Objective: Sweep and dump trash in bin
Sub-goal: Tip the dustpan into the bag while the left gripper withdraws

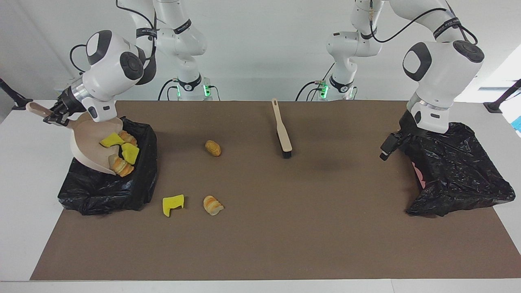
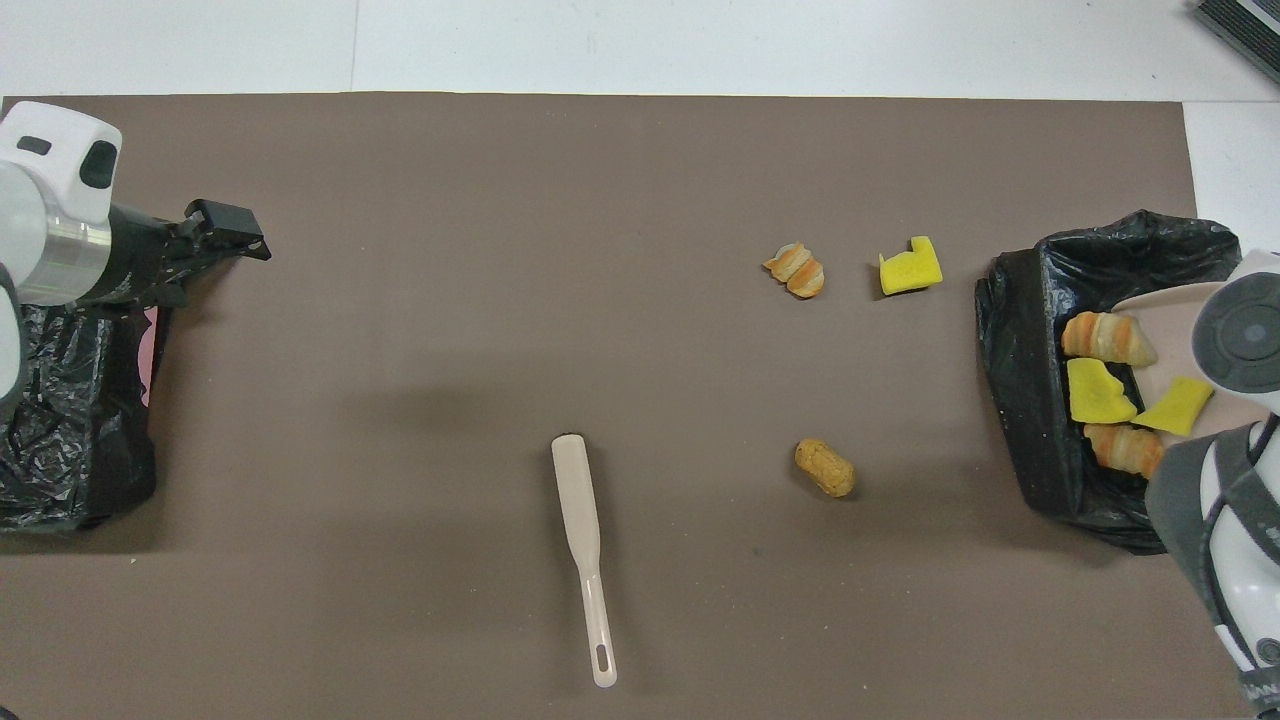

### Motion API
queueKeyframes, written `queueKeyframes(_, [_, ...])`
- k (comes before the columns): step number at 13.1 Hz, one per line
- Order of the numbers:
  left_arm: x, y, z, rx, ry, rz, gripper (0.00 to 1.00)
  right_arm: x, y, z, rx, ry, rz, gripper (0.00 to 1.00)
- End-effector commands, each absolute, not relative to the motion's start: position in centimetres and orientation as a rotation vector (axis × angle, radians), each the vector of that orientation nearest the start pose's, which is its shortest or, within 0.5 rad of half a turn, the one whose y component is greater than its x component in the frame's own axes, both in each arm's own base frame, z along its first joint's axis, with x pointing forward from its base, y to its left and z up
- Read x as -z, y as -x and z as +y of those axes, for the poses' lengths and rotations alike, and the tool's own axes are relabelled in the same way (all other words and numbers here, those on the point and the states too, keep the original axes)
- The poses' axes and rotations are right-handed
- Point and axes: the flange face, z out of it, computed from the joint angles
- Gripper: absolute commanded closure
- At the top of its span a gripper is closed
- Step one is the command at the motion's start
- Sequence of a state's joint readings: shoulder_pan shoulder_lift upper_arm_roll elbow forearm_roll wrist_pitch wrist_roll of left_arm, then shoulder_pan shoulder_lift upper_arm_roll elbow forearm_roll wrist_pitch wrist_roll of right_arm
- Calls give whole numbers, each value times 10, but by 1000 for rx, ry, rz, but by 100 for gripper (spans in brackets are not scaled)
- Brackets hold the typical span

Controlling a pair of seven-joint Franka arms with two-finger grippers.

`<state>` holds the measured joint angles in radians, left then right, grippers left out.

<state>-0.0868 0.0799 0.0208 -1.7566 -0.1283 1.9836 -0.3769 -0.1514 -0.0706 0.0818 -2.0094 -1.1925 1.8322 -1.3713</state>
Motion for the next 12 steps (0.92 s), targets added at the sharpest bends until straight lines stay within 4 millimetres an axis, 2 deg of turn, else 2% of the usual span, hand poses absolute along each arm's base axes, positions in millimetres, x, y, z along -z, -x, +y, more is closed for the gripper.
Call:
queueKeyframes(1, [-537,-601,-43,153,3208,-305,0,-545,-526,-102,1051,-1367,1537,100])
queueKeyframes(3, [-541,-596,-36,128,3171,-100,0,-569,-522,-102,1056,-1351,1509,100])
queueKeyframes(6, [-552,-590,-27,140,3147,137,0,-604,-528,-103,1048,-1329,1517,100])
queueKeyframes(7, [-555,-587,-20,128,3147,126,0,-608,-530,-103,1035,-1344,1517,100])
queueKeyframes(9, [-560,-577,-17,78,3150,124,0,-610,-537,-87,997,-1354,1526,100])
queueKeyframes(10, [-566,-572,-18,78,3149,132,0,-608,-542,-86,979,-1405,1539,100])
queueKeyframes(12, [-571,-565,-16,48,3133,232,0,-608,-555,-69,881,-1488,1585,100])
